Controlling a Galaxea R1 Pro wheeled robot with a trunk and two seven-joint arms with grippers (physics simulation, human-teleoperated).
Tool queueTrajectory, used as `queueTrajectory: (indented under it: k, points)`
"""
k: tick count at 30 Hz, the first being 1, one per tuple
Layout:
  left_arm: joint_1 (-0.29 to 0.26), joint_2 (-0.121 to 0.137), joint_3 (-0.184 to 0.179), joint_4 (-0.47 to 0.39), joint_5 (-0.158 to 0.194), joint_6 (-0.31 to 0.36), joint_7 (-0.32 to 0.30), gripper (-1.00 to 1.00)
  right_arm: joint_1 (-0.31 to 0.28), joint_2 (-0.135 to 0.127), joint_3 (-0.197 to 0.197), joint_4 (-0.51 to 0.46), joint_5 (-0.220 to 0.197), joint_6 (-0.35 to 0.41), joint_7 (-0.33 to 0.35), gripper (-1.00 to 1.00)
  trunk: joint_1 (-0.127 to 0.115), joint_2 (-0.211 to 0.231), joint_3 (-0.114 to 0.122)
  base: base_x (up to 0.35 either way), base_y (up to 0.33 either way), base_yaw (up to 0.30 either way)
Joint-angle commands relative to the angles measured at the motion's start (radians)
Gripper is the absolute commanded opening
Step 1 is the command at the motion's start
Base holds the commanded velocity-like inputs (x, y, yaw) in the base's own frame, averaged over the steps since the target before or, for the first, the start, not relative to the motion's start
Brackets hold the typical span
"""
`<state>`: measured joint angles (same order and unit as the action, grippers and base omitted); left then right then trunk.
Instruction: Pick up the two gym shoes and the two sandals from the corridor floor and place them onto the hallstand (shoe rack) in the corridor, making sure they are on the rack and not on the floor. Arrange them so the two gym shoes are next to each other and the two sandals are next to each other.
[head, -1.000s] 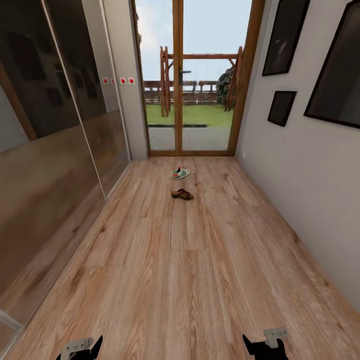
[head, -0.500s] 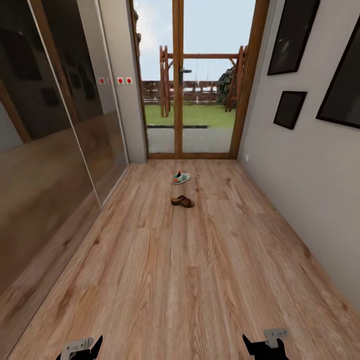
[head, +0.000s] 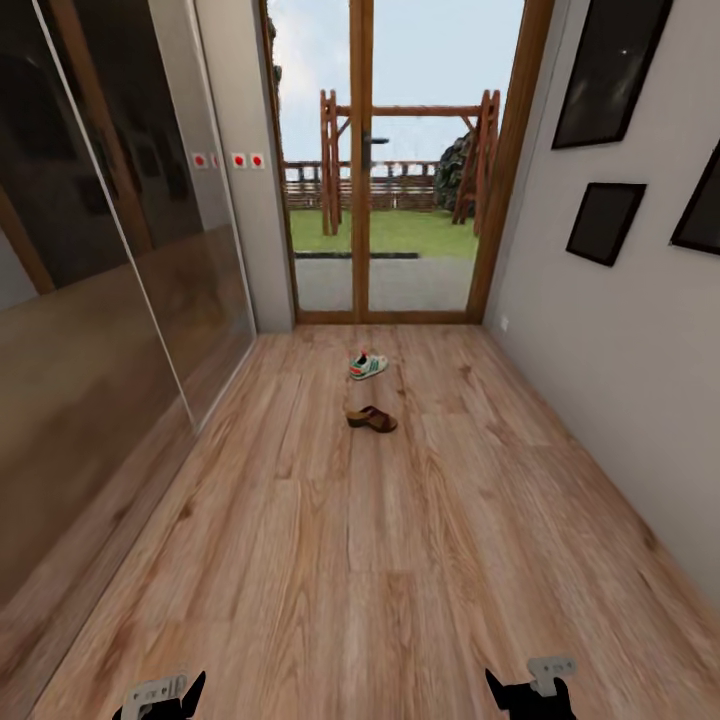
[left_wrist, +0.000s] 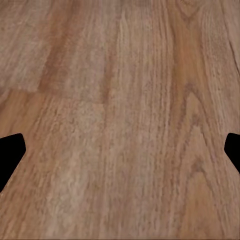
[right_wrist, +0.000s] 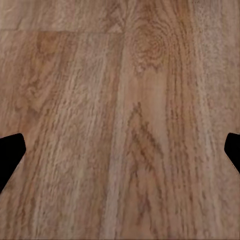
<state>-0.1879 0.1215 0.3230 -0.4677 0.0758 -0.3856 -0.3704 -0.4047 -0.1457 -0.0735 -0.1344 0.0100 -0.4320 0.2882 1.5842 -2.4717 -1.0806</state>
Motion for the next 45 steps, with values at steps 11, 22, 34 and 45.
queueTrajectory:
  k: [11,22,34,45]
  points:
    - [-0.001,0.000,0.004,0.001,0.009,0.001,-0.010,1.00,0.000,0.000,-0.008,0.001,0.001,-0.002,0.008,1.00,0.000,0.000,-0.001,0.330,0.124,0.000]
    - [-0.001,0.000,0.004,0.001,0.009,0.001,-0.010,1.00,-0.001,0.000,-0.008,0.001,0.001,-0.002,0.008,1.00,0.000,0.000,-0.001,0.311,0.161,0.000]
    - [-0.001,0.000,0.004,0.001,0.008,0.001,-0.010,1.00,-0.001,-0.003,-0.008,0.001,0.001,-0.002,0.007,1.00,0.000,0.000,0.003,0.309,0.163,-0.064]
    - [-0.001,0.000,0.004,0.001,0.008,0.001,-0.010,1.00,-0.001,-0.003,-0.008,0.001,0.001,-0.002,0.007,1.00,0.000,0.000,0.013,0.309,0.164,-0.189]
